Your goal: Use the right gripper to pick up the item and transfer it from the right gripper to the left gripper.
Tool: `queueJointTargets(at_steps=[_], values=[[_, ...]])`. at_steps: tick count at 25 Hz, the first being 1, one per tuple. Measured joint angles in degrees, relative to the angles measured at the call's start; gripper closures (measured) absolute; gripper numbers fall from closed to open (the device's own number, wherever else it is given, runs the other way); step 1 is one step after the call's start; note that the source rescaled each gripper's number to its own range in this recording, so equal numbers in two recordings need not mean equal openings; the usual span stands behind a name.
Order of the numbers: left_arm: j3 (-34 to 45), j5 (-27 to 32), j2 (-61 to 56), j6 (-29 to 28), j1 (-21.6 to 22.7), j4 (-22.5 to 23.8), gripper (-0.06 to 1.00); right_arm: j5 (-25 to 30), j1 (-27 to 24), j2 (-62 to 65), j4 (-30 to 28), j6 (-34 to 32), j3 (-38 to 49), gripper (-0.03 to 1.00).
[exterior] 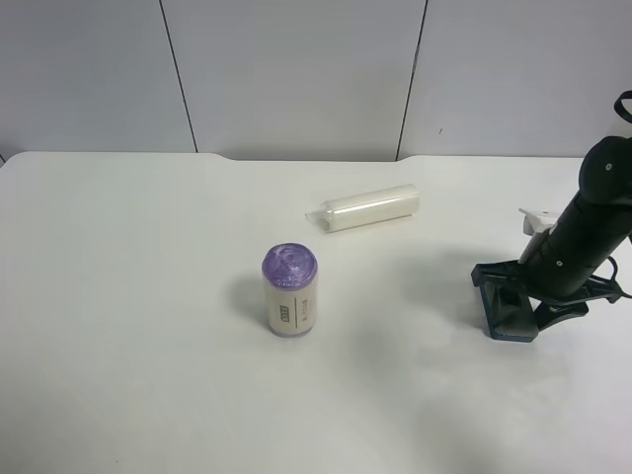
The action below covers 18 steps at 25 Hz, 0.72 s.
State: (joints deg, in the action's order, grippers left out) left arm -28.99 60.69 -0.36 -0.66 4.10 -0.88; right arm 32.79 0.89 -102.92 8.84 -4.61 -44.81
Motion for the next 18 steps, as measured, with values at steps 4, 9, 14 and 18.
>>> queueJointTargets(at_steps=[4, 9, 14, 18], values=[[0.0, 0.0, 0.0, 0.0, 0.0, 0.0, -0.06, 2.01, 0.0, 1.12, -0.06, 0.11, -1.34, 0.95], [0.0, 0.0, 0.0, 0.0, 0.0, 0.0, -0.06, 6.35, 0.0, 5.43, -0.11, 1.25, -2.62, 0.95], [0.0, 0.0, 0.0, 0.0, 0.0, 0.0, -0.06, 9.81, 0.0, 10.18, 0.82, 2.28, -2.62, 0.95], [0.0, 0.0, 0.0, 0.0, 0.0, 0.0, -0.06, 12.65, 0.0, 14.44, 2.38, 4.08, -2.62, 0.95]])
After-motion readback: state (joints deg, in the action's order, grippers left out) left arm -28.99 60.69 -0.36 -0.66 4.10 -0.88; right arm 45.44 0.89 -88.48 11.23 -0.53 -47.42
